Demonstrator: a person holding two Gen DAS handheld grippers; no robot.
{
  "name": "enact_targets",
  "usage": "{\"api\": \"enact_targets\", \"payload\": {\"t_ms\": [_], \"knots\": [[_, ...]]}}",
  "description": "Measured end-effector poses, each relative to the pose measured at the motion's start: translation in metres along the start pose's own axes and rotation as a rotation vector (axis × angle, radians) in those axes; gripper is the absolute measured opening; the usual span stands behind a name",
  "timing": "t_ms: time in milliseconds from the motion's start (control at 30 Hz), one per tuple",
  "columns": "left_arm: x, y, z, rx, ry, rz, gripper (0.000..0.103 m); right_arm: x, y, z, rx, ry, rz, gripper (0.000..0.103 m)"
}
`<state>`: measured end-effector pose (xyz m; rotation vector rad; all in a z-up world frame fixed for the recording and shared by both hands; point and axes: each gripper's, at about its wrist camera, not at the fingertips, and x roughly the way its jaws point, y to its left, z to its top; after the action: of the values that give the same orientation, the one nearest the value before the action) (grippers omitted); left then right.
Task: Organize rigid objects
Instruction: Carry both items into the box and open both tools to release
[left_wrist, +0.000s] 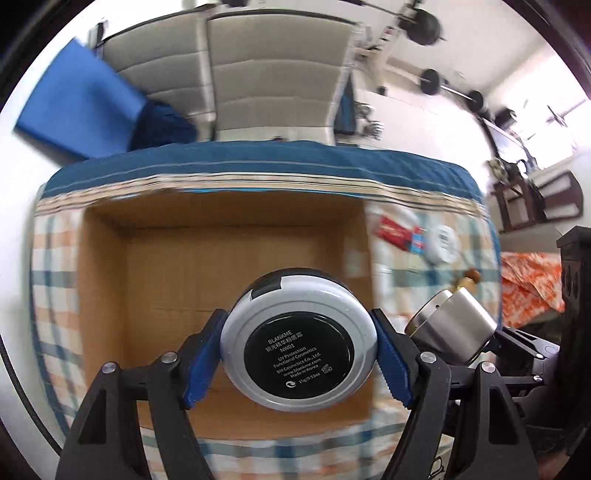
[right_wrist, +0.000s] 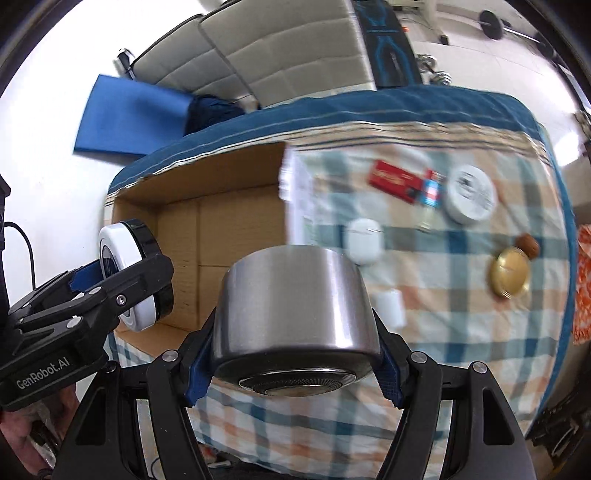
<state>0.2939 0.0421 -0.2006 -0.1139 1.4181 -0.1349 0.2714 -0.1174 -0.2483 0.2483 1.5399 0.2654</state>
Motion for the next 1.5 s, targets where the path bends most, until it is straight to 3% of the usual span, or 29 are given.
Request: {"api": "enact_targets", "payload": {"t_ms": [167,300,467,633,867,1000,1067,1167,1500], "knots": [[0.033,0.074,0.016,-0.087,0.058,0.014,0.074,0.059,0.057,0.032,-0.034,0.098,0.008,0.074],[0.077,0.115,0.025,-0.132,0.137,-0.003,0.074,0.117,0.08,0.052,-0.04,0.206,-0.026,0.074],[0.128,0.135,0.03,-0.144,0.223,-0.034,0.074,0.174,0.082,0.063,-0.043,0.319,-0.096,0.074],[0.16,0.14,0.031,-0.157,0.27,-0.043,0.074,0.205,0.081,0.072,-0.047,0.364,-0.181,0.074],[0.163,0.139,0.027,-0.18,0.295,-0.037,0.074,0.209,0.086,0.073,-0.026,0.378,-0.188,0.077],[0.155,0.133,0.023,-0.166,0.319,-0.018,0.075,0.204,0.089,0.068,-0.03,0.368,-0.198,0.09],[0.148,0.132,0.021,-0.167,0.317,-0.019,0.082,0.196,0.091,0.064,-0.034,0.352,-0.202,0.095],[0.13,0.13,0.016,-0.173,0.286,-0.01,0.102,0.184,0.096,0.058,-0.043,0.324,-0.203,0.101],[0.065,0.113,-0.018,-0.143,0.163,0.048,0.103,0.138,0.112,0.008,-0.06,0.204,-0.193,0.103]]}}
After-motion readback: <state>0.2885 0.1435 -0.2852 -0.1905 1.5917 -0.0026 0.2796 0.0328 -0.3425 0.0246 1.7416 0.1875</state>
